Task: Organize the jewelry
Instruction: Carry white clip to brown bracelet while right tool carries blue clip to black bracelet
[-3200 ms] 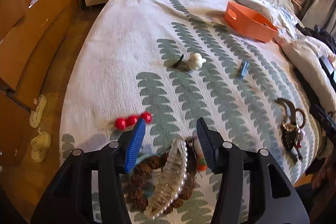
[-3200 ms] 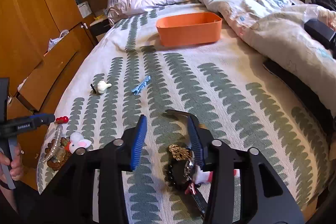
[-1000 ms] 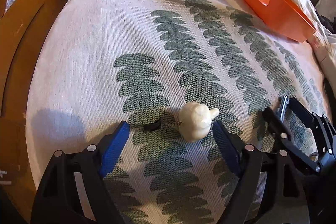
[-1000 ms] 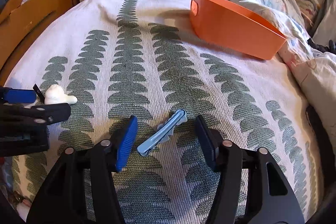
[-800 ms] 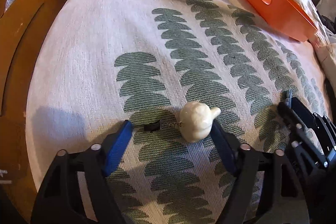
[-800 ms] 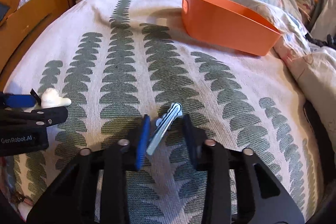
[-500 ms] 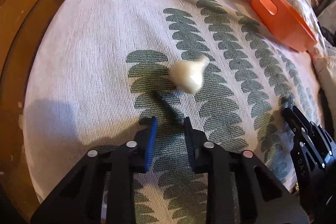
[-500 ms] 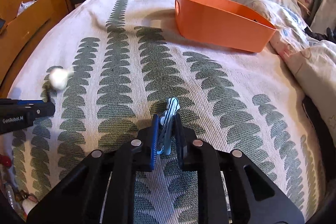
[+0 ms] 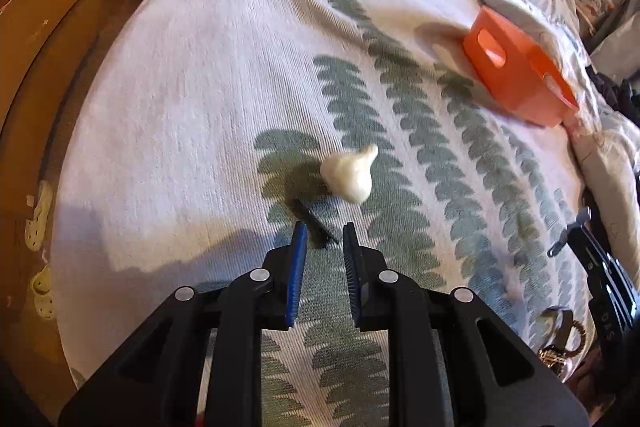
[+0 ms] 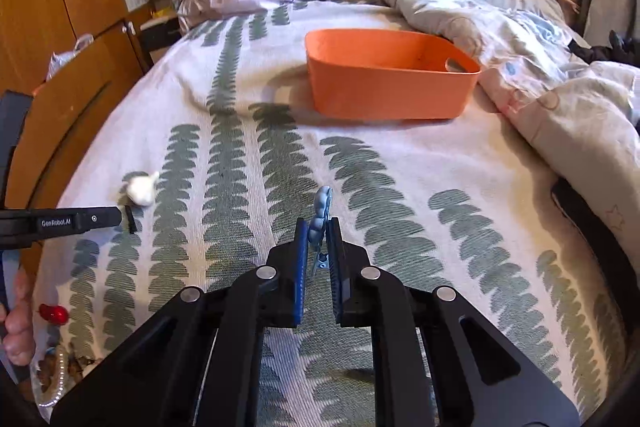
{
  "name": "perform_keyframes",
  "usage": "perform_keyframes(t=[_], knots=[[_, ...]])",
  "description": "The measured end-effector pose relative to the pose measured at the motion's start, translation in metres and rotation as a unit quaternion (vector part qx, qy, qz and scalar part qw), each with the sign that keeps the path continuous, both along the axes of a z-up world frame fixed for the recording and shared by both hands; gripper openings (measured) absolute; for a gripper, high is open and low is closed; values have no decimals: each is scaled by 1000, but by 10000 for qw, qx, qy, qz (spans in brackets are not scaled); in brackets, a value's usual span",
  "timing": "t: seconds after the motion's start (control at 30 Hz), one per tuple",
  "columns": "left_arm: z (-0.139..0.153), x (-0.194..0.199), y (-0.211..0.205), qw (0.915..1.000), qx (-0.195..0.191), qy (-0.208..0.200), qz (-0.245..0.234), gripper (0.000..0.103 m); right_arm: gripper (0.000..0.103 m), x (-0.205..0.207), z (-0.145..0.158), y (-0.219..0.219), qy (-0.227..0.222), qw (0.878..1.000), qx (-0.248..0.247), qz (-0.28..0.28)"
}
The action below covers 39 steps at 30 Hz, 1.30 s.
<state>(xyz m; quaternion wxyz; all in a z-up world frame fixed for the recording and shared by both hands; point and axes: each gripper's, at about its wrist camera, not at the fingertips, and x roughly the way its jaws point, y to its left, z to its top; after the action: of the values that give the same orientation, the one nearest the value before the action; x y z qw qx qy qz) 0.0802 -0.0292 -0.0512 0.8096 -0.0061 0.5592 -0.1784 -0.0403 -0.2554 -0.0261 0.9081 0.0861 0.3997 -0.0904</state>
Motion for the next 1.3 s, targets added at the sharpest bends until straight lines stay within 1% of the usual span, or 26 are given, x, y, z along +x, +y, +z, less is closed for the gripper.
perform_keyframes(t=[0.07,0.13,0.23,0.27,0.3,0.33,0.37,0.4,0.47,0.57,0.77,0.97,1.0,1.07,1.13,1.2,1.27,1.3], knots=[[4,1,4,10000,-74,-8,65,19,12,-1,2,-5,-50,9999,114,-29],[5,5,9,9998,-159,20,124,18,12,-2,2,-7,-52,9999,120,-18],[5,10,10,9998,-84,-33,191,18,12,1,2,-6,-60,9999,144,-11],[5,10,10,9997,-72,-65,203,20,12,1,2,-5,-72,9999,137,-8],[5,11,9,9998,-44,-109,182,37,12,1,1,-5,-70,9999,130,6],[6,9,9,9997,-40,-162,157,66,12,1,1,-4,-64,9999,135,24],[7,8,8,9995,-56,-281,146,74,12,2,0,-3,-60,9999,143,35],[8,7,5,9992,-1,-393,118,76,12,2,-1,-2,-49,9999,135,49],[7,7,-1,9990,116,-429,-37,76,12,3,-2,-1,-39,9999,125,66],[3,7,-8,9983,321,-478,-114,76,12,2,-3,0,-35,9999,125,77],[-20,12,-20,9967,744,-205,-249,76,12,3,-4,1,-17,9999,106,98],[-33,15,-26,9943,1017,-193,-246,76,12,2,-7,6,10,9999,57,150],[-34,16,-27,9940,1044,-222,-248,74,12,3,-7,6,18,9999,49,153],[-34,15,-28,9932,1099,-295,-254,67,12,3,-7,6,7,9999,63,156],[-33,14,-30,9927,1117,-344,-282,51,12,3,-7,7,8,9999,62,156],[-32,13,-31,9936,1046,-306,-306,43,12,2,-7,7,0,9999,48,150],[-32,12,-32,9934,1060,-322,-311,39,12,2,-6,7,-5,9999,54,150],[-33,11,-33,9931,1075,-338,-310,35,12,1,-6,7,-10,9999,43,149]])
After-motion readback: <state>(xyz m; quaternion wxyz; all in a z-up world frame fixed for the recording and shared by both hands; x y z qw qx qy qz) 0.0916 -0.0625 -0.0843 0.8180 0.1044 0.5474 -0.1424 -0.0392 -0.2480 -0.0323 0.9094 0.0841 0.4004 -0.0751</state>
